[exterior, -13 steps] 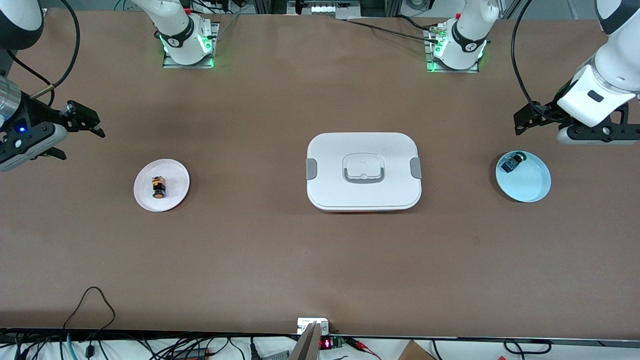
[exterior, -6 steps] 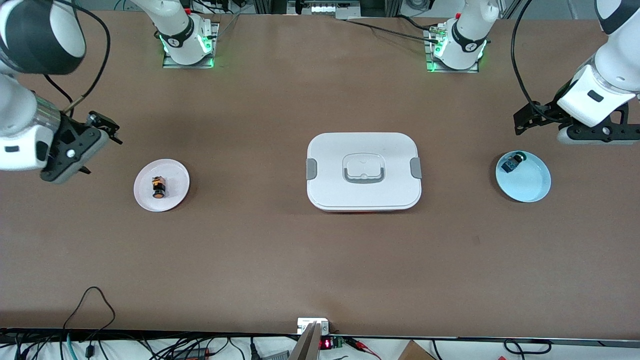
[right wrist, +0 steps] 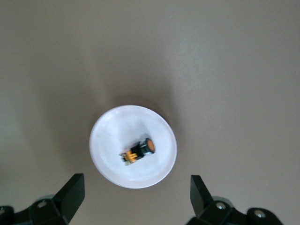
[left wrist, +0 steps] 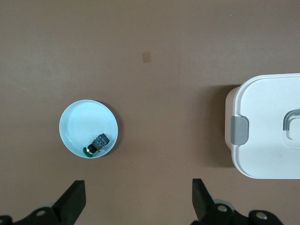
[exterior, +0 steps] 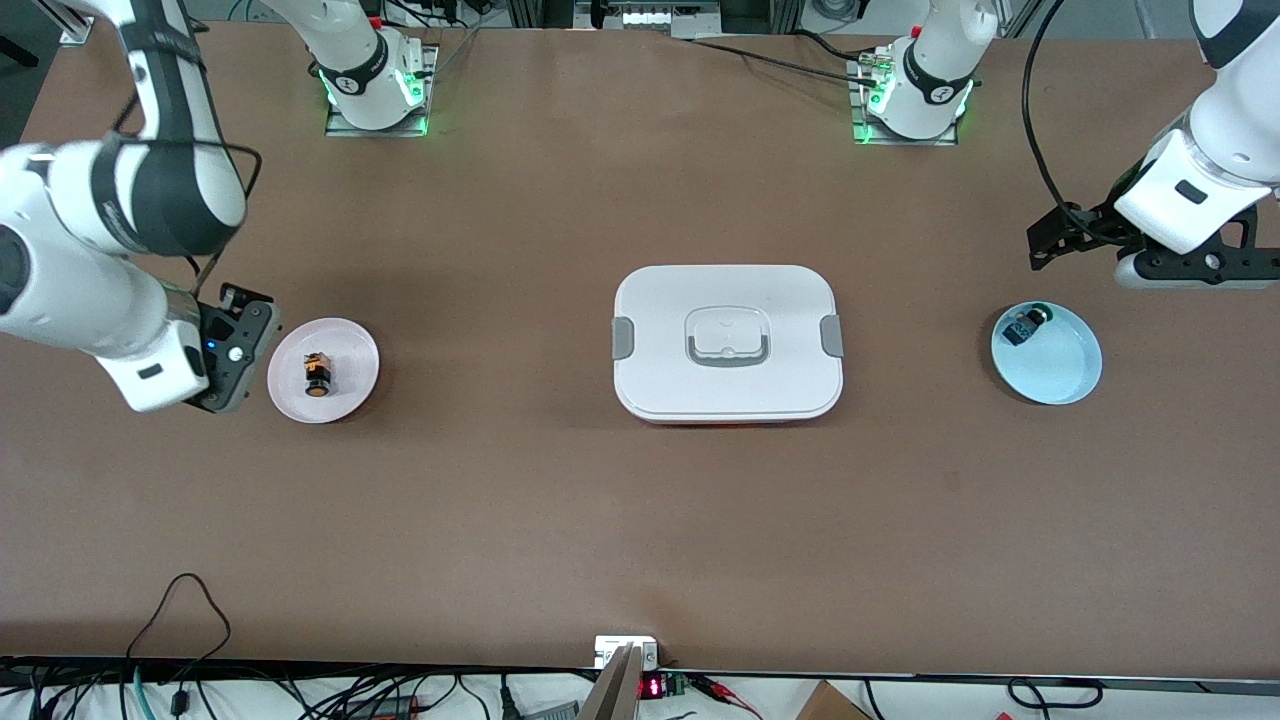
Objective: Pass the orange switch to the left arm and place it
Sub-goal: 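Move the right gripper over the orange switch on the white plate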
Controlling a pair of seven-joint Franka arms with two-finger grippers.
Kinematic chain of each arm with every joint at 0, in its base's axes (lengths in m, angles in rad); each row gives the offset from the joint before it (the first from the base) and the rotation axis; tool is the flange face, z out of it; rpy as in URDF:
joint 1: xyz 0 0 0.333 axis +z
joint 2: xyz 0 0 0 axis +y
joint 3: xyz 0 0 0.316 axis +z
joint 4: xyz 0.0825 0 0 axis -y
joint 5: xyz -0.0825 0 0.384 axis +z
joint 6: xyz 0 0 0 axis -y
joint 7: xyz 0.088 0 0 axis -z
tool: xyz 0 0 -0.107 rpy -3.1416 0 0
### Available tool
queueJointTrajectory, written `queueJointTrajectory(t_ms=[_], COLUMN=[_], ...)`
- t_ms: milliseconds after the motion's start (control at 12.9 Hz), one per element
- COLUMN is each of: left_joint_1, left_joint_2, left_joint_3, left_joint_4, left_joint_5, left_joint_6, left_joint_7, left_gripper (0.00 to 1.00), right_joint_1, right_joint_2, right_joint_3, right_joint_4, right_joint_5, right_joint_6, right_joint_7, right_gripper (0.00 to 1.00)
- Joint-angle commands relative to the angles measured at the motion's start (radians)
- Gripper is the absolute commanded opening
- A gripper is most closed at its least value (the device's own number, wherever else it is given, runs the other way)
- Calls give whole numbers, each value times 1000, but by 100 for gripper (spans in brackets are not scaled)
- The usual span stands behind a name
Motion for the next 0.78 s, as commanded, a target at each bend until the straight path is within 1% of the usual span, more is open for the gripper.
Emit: queueJointTrajectory(t_ms=[0, 78, 233, 311, 466, 544, 700], left_joint_1=[-2, -4, -2, -2, -2, -2, -2], left_joint_2=[11, 11, 11, 11, 11, 11, 11], left_joint_3=[1, 1, 1, 1, 1, 1, 1], left_joint_4=[28, 28, 28, 28, 28, 28, 28], left_joint_5=[-2, -2, -2, -2, -2, -2, -2], left_joint_6=[-21, -21, -21, -21, -21, -21, -21], left_joint_7=[-4, -4, -4, -4, -4, -4, -4], left_gripper=[100, 100, 100, 100, 100, 100, 100], right_joint_1=[-31, -33, -48, -65, -106, -106, -106], right_joint_2=[-3, 3, 56, 64, 69, 72, 84], right_joint_3=[4, 4, 6, 9, 42, 44, 47], right_joint_4=[-161, -195, -220, -252, -327, -359, -374], right_joint_5=[-13, -12, -16, -16, -15, -15, -15], right_joint_6=[180, 226, 304, 361, 467, 514, 535], right_joint_7=[-214, -257, -340, -383, -456, -480, -492], right_gripper=[100, 100, 100, 100, 100, 100, 100])
